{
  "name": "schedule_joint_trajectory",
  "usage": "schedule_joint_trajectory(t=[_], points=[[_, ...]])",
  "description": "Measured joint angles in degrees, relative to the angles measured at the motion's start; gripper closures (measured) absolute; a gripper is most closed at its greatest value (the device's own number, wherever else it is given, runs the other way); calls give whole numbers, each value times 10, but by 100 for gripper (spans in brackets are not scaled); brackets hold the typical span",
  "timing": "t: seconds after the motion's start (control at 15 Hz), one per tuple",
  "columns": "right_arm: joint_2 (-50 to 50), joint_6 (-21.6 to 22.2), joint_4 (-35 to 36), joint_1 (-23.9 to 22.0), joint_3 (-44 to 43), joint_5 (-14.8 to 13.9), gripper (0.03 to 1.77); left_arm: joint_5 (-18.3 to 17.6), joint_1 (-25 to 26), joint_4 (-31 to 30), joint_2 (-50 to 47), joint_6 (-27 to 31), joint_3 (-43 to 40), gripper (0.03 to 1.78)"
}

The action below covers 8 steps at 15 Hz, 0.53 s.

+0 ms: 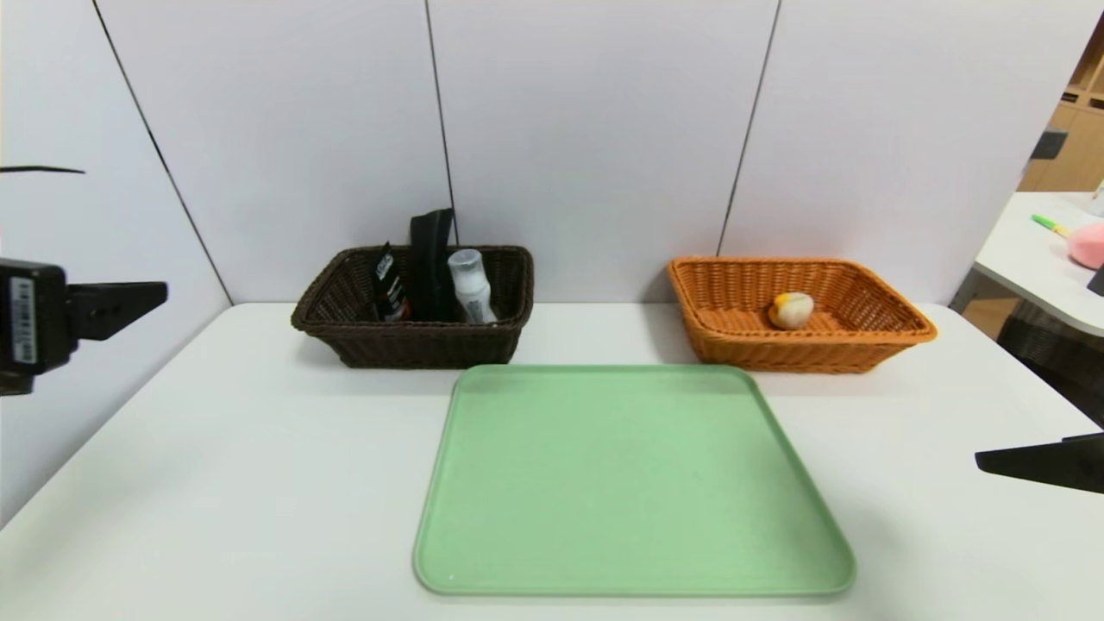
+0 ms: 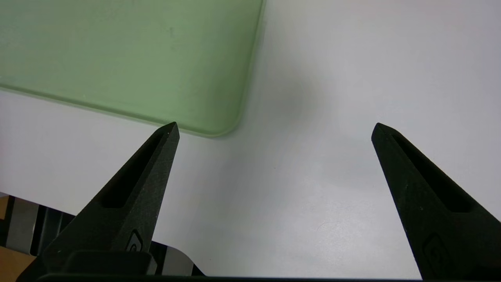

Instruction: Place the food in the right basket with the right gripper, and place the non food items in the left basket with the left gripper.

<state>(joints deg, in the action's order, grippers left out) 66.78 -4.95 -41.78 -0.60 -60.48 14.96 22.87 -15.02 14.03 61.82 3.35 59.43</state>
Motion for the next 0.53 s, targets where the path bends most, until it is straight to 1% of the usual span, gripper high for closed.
schedule_joint_trajectory(t=[0.13,0.27,0.53], points=[[-18,4,1,0,13,0,10,5,37,4,-49,-1,-37,13],[-42,6,1,0,28,0,10,14,62,5,-95,-1,-73,12],[-109,8,2,0,72,-8,10,69,78,7,-202,5,-141,12]])
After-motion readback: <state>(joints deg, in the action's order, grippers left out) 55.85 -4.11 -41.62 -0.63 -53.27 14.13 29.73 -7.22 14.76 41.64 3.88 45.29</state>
